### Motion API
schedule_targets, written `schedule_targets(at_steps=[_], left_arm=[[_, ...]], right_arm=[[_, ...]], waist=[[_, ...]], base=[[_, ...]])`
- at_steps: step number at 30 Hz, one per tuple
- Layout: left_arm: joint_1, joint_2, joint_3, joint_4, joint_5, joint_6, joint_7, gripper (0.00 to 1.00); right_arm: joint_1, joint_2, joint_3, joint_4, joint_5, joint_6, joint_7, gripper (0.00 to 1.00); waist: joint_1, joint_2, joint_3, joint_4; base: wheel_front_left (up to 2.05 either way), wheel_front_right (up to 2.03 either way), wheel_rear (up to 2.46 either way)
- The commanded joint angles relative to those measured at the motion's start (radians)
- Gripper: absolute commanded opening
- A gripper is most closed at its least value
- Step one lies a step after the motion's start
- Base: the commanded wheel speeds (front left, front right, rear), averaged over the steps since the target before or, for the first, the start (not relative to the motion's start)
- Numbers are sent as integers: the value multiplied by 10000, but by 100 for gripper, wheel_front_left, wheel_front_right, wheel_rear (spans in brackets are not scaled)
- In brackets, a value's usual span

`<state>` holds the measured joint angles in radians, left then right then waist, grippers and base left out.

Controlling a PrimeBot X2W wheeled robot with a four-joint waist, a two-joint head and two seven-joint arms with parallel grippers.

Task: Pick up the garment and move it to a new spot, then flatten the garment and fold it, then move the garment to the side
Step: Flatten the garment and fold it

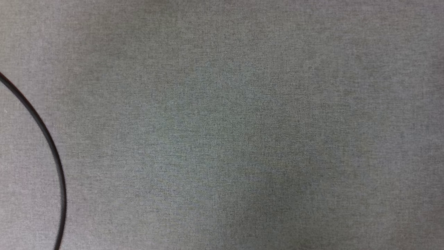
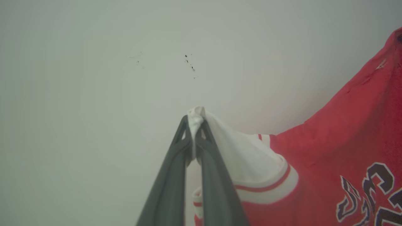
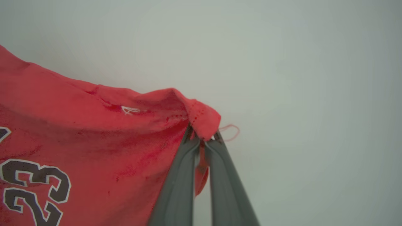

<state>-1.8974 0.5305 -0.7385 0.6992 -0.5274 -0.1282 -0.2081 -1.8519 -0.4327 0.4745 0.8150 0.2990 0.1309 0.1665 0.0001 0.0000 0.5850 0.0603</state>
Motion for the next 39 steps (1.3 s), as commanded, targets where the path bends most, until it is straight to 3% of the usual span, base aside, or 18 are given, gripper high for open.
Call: schedule_targets(at_steps=[1,9,18,28,39], left_arm=[[457,-53,-125,95,-79,-4,-114,0],[2630,225,-1139,-14,-843,-8,-451,0],[5994,688,-1477,-927,-1438,46,-579,0],[10749,1501,-1332,-3325,-1866,975,-590,0],[14537,2116,-2336,-5484,-2375,2126,-311,0]], right_arm=[[375,85,107,168,151,-4,-123,0],[2388,172,1289,530,1082,-5,-762,0],[5200,-205,3131,96,2280,-5,-1052,0],[8599,-1267,4533,-1128,4096,-4,-1221,0],[11835,-2319,4710,-2338,5274,-4,-1403,0]], waist=[[-1,0,-53,-8],[-1,0,-644,-86],[-1,0,-1726,-64],[-1,0,-3396,-60],[-1,0,-4645,-90]], base=[[0,0,0],[0,0,0],[0,0,0],[0,0,0],[0,0,0]])
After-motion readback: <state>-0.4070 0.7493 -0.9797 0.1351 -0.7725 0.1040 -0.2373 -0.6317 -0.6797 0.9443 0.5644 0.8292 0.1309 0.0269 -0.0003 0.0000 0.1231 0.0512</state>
